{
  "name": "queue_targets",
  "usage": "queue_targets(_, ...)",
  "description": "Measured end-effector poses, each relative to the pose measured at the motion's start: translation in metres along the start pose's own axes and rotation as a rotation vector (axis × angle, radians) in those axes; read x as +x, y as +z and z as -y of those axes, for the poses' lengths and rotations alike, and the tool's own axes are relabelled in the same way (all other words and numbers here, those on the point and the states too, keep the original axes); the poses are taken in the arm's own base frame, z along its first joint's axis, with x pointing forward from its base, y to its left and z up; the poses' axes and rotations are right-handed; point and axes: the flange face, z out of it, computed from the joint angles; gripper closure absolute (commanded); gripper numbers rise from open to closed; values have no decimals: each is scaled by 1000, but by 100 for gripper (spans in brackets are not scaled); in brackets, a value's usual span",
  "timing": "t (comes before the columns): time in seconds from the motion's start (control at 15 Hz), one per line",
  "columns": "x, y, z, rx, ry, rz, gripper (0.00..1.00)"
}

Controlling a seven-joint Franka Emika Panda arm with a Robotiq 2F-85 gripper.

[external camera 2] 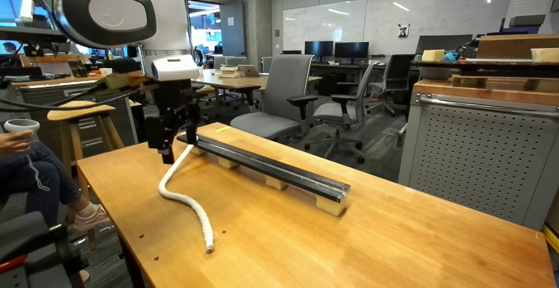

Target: Fit the rope along the center of the black object

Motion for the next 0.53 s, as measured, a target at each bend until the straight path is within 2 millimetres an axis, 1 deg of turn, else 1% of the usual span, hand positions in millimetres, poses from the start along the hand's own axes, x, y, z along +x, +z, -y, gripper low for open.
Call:
queue_targets(0.27, 18, 14, -5, -4, 61, 5, 0)
queue_targets(0.53, 45, 26, -12, 23, 129, -13, 0)
